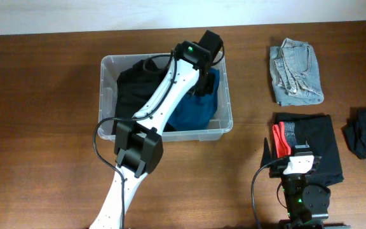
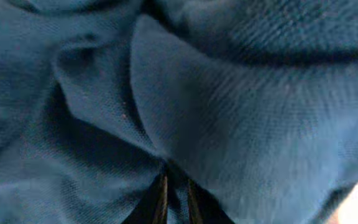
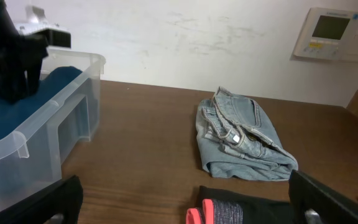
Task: Pack container
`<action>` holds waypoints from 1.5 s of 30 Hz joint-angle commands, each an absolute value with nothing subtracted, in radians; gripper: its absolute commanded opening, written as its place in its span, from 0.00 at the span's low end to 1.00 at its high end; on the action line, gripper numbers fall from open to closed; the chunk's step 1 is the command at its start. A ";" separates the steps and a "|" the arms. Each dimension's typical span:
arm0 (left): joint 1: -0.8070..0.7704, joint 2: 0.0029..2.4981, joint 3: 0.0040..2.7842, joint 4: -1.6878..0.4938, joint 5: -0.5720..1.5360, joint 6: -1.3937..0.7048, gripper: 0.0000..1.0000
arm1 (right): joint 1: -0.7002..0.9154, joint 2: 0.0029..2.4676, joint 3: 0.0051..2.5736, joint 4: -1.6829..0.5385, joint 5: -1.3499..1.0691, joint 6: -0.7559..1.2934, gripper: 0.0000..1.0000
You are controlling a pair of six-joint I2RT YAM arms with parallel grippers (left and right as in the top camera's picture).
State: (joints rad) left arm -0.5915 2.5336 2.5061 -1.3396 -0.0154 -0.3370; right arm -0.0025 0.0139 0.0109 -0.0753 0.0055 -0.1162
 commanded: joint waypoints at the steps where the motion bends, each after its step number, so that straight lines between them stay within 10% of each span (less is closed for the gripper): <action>1: -0.620 2.510 2.463 -1.338 0.012 -0.343 0.13 | -0.009 0.004 0.006 -0.081 0.011 -0.120 0.98; 21: -0.467 2.271 2.564 -1.382 -0.293 -0.343 0.14 | -0.009 0.004 0.006 -0.081 0.011 -0.120 0.98; 45: -0.306 2.278 2.335 -1.244 -0.190 -0.343 0.09 | -0.009 0.004 0.006 -0.081 0.011 -0.120 0.98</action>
